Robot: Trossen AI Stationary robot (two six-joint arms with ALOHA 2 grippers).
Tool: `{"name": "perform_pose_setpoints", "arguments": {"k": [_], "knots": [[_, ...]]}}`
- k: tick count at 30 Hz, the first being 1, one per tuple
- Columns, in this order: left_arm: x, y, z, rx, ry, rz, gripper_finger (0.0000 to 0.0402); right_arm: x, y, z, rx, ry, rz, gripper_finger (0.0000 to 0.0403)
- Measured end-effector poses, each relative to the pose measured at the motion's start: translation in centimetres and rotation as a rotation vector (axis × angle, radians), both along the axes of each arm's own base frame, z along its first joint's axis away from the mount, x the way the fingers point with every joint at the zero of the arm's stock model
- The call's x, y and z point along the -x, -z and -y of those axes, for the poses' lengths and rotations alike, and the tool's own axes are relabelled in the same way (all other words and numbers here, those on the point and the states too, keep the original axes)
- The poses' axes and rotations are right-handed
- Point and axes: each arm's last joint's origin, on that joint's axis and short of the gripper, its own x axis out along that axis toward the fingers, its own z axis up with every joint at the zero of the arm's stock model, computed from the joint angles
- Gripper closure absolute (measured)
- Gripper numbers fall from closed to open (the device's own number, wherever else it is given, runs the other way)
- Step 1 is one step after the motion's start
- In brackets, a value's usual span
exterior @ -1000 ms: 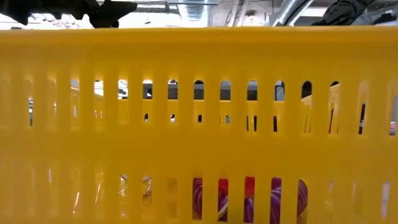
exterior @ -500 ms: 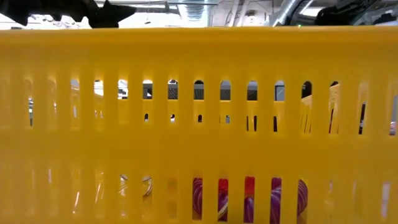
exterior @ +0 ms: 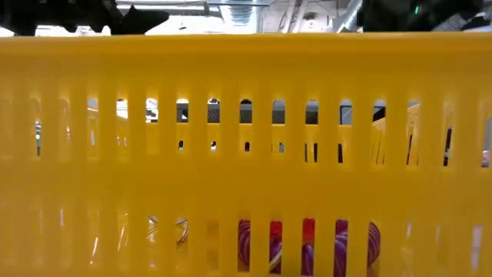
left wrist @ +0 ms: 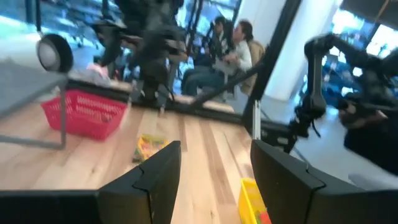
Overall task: Pick & Place Office Desk Supplies
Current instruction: Put the red rubber band into the red bin
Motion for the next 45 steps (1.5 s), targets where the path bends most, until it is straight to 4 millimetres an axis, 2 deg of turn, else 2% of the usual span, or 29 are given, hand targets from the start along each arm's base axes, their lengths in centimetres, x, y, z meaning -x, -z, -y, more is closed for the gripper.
{"name": "perform_pose_setpoints", "arguments": {"k": [5,9,14,18,21,26,31,39,45], "knots": [[0.0,-0.2,-0.3,0.002,-0.016,0.027,0.0211,-0.6,-2.3,-2.8,0.104,-0.244,0.230,0.0163],[0.0,-0.2,-0.3,0.001,-0.015,0.025,0.0211,-1.2,-2.6,-4.8,0.179,-0.371,0.286,0.0163],[-0.1,0.4,-0.1,-0.001,-0.009,-0.070,0.0211,-2.1,-1.5,-6.1,0.185,-0.427,0.236,0.0163],[-1.2,0.5,1.0,-0.004,0.014,-0.131,0.0211,-3.3,-0.1,-6.6,0.186,-0.441,0.175,0.0163],[-2.8,0.1,2.4,-0.037,0.057,-0.169,0.0211,-4.2,1.0,-6.8,0.192,-0.444,0.131,0.0163],[-4.6,1.2,3.6,-0.120,0.080,-0.434,0.0211,-5.2,2.4,-6.8,0.162,-0.423,0.068,0.0163],[-5.6,1.3,2.5,-0.152,0.006,-0.730,0.0211,-5.6,3.0,-6.9,0.135,-0.412,0.052,0.0163],[-7.3,-0.8,0.0,-0.087,-0.084,-0.882,0.0211,-5.5,3.0,-7.3,0.114,-0.438,0.055,0.0163],[-9.9,0.0,-1.8,0.072,-0.164,-0.999,0.0211,-5.3,3.0,-7.8,0.104,-0.460,0.056,0.0163]]}}
